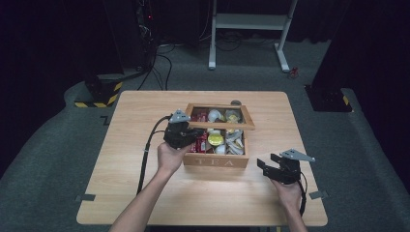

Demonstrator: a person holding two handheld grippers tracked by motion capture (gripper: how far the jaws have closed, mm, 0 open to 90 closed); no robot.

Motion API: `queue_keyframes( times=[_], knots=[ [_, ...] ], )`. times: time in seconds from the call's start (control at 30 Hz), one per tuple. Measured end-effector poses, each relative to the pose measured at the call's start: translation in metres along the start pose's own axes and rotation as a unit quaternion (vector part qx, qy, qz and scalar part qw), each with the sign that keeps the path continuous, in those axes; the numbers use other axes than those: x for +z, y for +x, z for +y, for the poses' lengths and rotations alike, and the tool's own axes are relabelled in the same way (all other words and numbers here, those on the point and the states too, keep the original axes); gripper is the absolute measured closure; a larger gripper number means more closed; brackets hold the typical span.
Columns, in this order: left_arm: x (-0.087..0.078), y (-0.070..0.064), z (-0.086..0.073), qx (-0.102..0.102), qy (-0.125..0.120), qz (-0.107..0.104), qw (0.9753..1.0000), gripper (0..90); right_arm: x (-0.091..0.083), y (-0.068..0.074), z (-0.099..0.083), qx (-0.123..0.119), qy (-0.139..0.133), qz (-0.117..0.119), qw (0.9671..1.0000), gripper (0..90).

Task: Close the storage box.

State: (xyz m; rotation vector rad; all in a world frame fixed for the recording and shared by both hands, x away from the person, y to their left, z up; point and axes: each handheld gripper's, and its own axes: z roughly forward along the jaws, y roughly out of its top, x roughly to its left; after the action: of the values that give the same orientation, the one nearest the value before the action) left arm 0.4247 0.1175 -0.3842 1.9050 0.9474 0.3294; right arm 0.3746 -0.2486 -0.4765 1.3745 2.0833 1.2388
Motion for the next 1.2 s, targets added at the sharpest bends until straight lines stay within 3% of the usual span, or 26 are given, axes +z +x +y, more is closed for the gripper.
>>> queue_keyframes(
  times=[0.57,0.83,1.2],
  knots=[
    [0.000,0.006,0.016,-0.009,-0.006,-0.002,0.9999,80.0,0.014,0.028,0.031,-0.028,-0.029,0.062,0.9972,32.5],
    [-0.001,0.006,0.022,-0.001,-0.003,0.004,1.0000,78.8,0.026,0.041,0.047,-0.051,-0.027,0.065,0.9962,32.8],
    [-0.003,0.011,0.031,-0.006,-0.009,0.009,0.9999,77.6,0.045,0.059,0.063,-0.078,-0.021,0.054,0.9953,31.7]
  ],
)
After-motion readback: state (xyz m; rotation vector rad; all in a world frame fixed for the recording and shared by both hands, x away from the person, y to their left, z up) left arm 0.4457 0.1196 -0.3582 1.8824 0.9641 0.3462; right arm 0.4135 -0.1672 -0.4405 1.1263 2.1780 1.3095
